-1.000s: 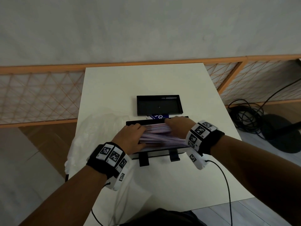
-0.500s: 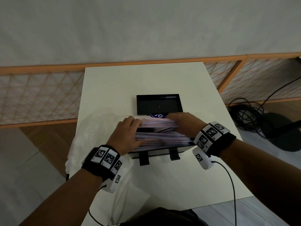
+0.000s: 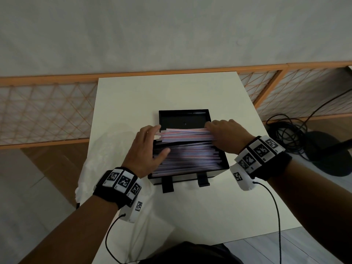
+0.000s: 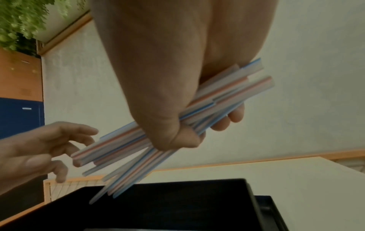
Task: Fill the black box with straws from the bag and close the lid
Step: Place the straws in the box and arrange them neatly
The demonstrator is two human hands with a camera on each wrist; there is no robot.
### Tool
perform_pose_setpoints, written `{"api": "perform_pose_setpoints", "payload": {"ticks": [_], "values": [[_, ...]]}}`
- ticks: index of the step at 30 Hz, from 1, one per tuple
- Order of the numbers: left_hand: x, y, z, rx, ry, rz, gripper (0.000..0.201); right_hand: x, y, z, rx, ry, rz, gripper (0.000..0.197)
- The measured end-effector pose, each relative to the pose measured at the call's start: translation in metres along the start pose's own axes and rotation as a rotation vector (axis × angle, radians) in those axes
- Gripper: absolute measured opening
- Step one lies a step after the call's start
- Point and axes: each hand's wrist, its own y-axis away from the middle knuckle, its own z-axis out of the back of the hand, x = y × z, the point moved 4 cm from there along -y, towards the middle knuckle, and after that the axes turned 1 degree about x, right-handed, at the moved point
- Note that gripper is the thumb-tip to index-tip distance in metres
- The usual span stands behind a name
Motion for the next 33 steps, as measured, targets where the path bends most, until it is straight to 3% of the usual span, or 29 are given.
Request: {"api": "perform_pose_setpoints", "payload": {"ticks": [4,7,10,14,18,21,25,27,31,33], "values": [[0.000,0.001,-0.002,0.046,-0.009,-0.014,0.072,0.017,0.002,-0.011,0.052,-0.092,0.005,0.036],[0.003,0.001,-0.012,0.245,-0.161,-0.025,0.071,0.026,-0.002,-0.034,0.176,-0.213,-0.002,0.038],[0.007,0.002,-0.020,0.367,-0.267,-0.010,0.054,0.029,-0.007,-0.050,0.257,-0.312,-0.018,0.043],[0.008,0.000,-0.023,0.388,-0.437,-0.006,0.052,0.032,-0.012,-0.055,0.202,-0.412,0.020,0.059],[0.012,0.004,-0.023,0.402,-0.454,0.000,0.048,0.026,-0.008,-0.054,0.100,-0.392,0.056,0.068],[0.009,0.002,-0.016,0.315,-0.374,-0.042,0.064,0.024,0.002,-0.050,-0.023,-0.383,0.089,0.062],[0.003,0.004,-0.025,0.521,-0.353,-0.108,0.077,0.035,0.007,-0.070,0.173,-0.311,0.073,0.059],[0.002,0.003,-0.029,0.575,-0.424,-0.119,0.066,0.038,0.003,-0.071,0.169,-0.357,0.046,0.057],[-0.004,-0.003,-0.021,0.400,-0.434,-0.078,0.046,0.027,0.002,-0.052,-0.041,-0.392,0.014,0.043],[-0.007,-0.001,-0.018,0.389,-0.487,-0.068,0.033,0.021,0.004,-0.050,0.019,-0.399,0.015,0.029]]}}
